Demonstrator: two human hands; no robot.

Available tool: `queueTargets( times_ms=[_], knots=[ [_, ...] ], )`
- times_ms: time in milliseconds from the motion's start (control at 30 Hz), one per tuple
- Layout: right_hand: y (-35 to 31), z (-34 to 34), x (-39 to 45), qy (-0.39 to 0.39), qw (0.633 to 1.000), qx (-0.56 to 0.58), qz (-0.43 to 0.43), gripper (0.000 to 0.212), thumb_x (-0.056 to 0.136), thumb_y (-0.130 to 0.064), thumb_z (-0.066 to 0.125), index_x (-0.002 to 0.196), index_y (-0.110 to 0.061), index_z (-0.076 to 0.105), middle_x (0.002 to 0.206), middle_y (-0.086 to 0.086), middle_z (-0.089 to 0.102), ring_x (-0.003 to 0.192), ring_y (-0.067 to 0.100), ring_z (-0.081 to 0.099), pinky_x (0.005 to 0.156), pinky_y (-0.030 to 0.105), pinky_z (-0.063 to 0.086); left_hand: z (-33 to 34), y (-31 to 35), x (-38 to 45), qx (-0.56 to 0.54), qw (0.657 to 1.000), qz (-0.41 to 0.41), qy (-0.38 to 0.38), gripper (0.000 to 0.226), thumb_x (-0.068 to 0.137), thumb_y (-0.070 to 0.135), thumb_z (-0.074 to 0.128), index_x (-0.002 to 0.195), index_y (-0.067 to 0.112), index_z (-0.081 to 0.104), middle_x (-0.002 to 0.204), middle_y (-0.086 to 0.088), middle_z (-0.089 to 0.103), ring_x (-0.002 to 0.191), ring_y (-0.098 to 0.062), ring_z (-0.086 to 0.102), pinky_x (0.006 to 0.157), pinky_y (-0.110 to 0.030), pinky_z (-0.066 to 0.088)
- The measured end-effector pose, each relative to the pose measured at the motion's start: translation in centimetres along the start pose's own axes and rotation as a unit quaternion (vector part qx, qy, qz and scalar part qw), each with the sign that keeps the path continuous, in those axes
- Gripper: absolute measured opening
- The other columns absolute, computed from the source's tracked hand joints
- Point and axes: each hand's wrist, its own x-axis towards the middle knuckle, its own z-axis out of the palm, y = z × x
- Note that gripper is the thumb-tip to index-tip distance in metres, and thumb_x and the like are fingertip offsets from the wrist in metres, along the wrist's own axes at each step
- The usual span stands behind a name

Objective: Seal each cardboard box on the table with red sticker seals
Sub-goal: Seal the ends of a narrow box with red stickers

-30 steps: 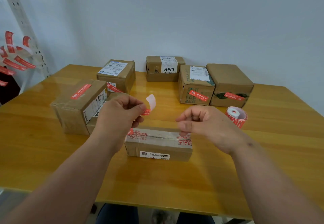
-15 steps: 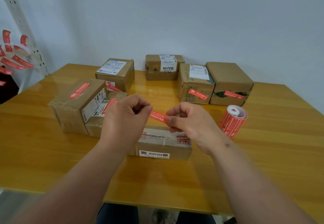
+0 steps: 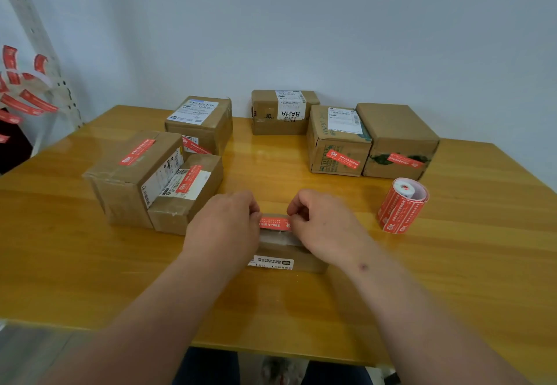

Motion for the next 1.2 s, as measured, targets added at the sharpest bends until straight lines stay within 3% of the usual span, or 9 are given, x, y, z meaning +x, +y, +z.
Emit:
queueTargets(
  times_ms=[267,700,800,867,1000,1100,1200],
  knots=[
    [0.2,-0.1,-0.2,0.001,0.999,-0.031,-0.016,0.012,0.09,-0.02,0.054,0.098,-0.024,0.062,0.094,-0.006,0.063,0.088,0.014,0.057,0.075,0.029,0.049,0.5,-0.1,0.2,-0.023,1.0,0.005,0.007,0.006,0.094,0.032,0.054,0.092,0.029,0.058,0.098,0.007,0.048,0.097,-0.014,0.046,0.086,-0.033,0.046],
    [-0.2,0.6,-0.3,-0.006,0.992,-0.113,-0.053,0.009,0.089,-0.024,0.051,0.096,-0.022,0.057,0.102,-0.001,0.062,0.093,0.02,0.057,0.082,0.038,0.049,1.3,-0.6,-0.2,-0.022,0.999,0.015,0.032,0.004,0.092,0.032,0.057,0.089,0.03,0.058,0.087,0.014,0.046,0.089,-0.011,0.049,0.078,-0.032,0.049],
    [-0.2,1.0,-0.3,0.007,0.989,-0.14,-0.054,0.009,0.087,-0.029,0.052,0.093,-0.025,0.056,0.099,-0.002,0.061,0.091,0.021,0.056,0.081,0.038,0.049,1.6,-1.4,-0.2,-0.037,0.998,0.016,0.04,0.005,0.09,0.033,0.06,0.094,0.03,0.06,0.097,0.01,0.048,0.096,-0.014,0.048,0.082,-0.033,0.049],
    [0.1,1.1,-0.1,0.028,0.987,-0.151,-0.045,0.012,0.085,-0.034,0.054,0.096,-0.027,0.056,0.096,-0.005,0.055,0.091,0.018,0.05,0.08,0.035,0.045,1.8,-2.1,0.0,-0.06,0.998,-0.003,0.032,0.017,0.089,0.032,0.062,0.107,0.033,0.062,0.111,0.006,0.047,0.106,-0.016,0.046,0.091,-0.037,0.049],
    [1.2,1.2,0.2,0.007,0.997,-0.067,0.025,0.025,0.085,-0.032,0.061,0.11,-0.032,0.054,0.106,-0.008,0.039,0.107,0.015,0.036,0.093,0.031,0.037,1.6,-2.9,0.5,-0.111,0.993,-0.031,-0.011,0.025,0.091,0.026,0.061,0.114,0.035,0.062,0.119,0.004,0.044,0.111,-0.016,0.047,0.096,-0.037,0.048],
    [2.0,2.0,0.5,-0.03,0.993,0.07,0.086,0.02,0.089,-0.02,0.051,0.105,-0.032,0.056,0.113,-0.005,0.046,0.114,0.019,0.044,0.097,0.034,0.042,1.6,-2.9,0.7,-0.107,0.994,-0.019,-0.019,0.021,0.094,0.024,0.056,0.111,0.034,0.065,0.117,0.005,0.044,0.11,-0.015,0.046,0.094,-0.034,0.049],
    [1.9,3.0,0.6,-0.009,0.983,0.14,0.118,0.013,0.088,-0.036,0.052,0.098,-0.03,0.057,0.111,-0.002,0.056,0.103,0.019,0.053,0.091,0.04,0.048,1.8,-2.8,0.6,-0.079,0.997,-0.001,-0.018,0.023,0.092,0.041,0.055,0.112,0.032,0.064,0.114,0.006,0.043,0.112,-0.017,0.045,0.097,-0.037,0.046]
  ],
)
